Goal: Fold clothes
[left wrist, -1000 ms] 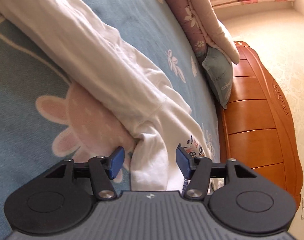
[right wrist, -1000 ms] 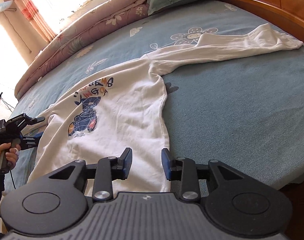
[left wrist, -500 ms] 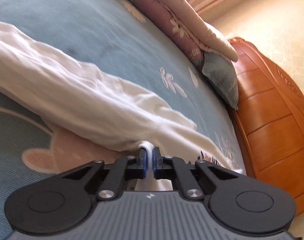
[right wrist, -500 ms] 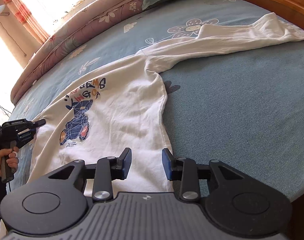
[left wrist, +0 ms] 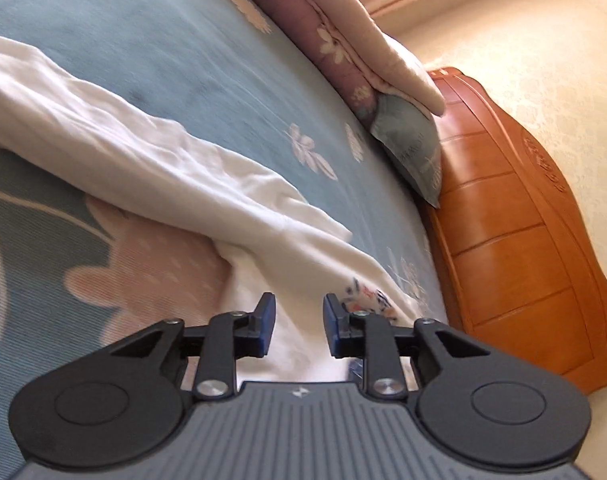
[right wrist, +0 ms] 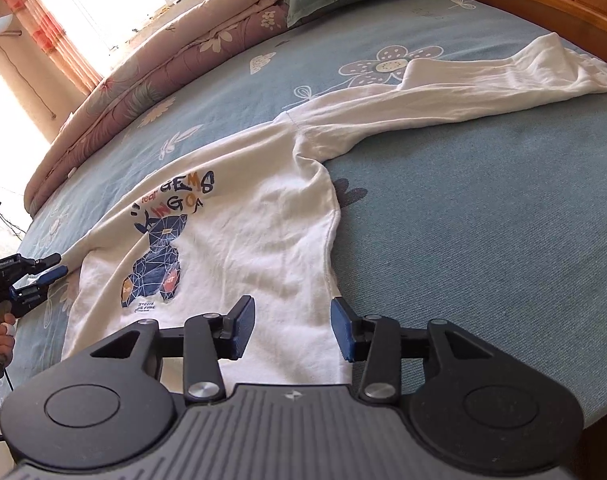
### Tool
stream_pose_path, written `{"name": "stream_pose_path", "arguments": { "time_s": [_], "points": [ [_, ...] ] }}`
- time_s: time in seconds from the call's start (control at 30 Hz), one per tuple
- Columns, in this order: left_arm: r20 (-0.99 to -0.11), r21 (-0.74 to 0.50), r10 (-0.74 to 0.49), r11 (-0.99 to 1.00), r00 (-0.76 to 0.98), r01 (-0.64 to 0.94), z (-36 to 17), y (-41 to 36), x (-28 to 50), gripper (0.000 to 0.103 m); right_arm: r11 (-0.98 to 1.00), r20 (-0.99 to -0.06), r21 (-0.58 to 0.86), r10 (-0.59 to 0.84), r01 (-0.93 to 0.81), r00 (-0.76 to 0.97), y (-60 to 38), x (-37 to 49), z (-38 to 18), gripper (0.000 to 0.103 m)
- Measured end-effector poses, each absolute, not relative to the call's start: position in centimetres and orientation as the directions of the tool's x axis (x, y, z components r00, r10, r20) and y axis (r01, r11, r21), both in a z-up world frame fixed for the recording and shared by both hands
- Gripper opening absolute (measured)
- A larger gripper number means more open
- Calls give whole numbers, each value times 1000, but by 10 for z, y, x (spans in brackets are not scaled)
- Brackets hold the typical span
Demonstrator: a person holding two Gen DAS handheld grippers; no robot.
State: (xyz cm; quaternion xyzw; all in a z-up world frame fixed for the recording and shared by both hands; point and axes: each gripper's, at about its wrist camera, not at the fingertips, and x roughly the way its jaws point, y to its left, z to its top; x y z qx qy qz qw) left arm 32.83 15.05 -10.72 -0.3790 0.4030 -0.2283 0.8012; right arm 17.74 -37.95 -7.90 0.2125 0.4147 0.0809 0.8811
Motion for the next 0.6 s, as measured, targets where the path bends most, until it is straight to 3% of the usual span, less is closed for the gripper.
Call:
{"name": "stream_pose_path", "arguments": {
  "time_s": [0.07, 0.13, 0.27, 0.37, 0.43, 0.53, 0.6],
  "points": [
    [-451, -800, -734, 585, 507, 136, -103, 126, 326, 39, 897, -679, 442, 330, 6, 655, -371, 179, -73, 50],
    [-471, -776, -765, 596, 439, 207, -102, 99, 325, 41, 890, -658, 455, 362, -34, 660, -360, 183, -68, 58],
    [-607, -652, -689, 717, 397, 247, -113, 71, 323, 41, 884, -658, 446, 431, -143, 617, -322, 195, -73, 59],
    [-667, -553, -591, 801, 454, 230, -121, 84, 318, 28, 898, -694, 397, 430, -191, 577, -307, 194, -86, 59],
    [-678, -526, -546, 828, 493, 193, -122, 103, 316, 25, 925, -746, 336, 378, -180, 549, -313, 186, -98, 58],
    [-698, -508, -517, 845, 496, 167, -119, 122, 314, 25, 930, -741, 323, 363, -174, 565, -344, 164, -102, 49],
    [-719, -470, -494, 864, 490, 180, -110, 118, 312, 25, 947, -761, 300, 311, -117, 569, -362, 157, -97, 50]
  ]
}}
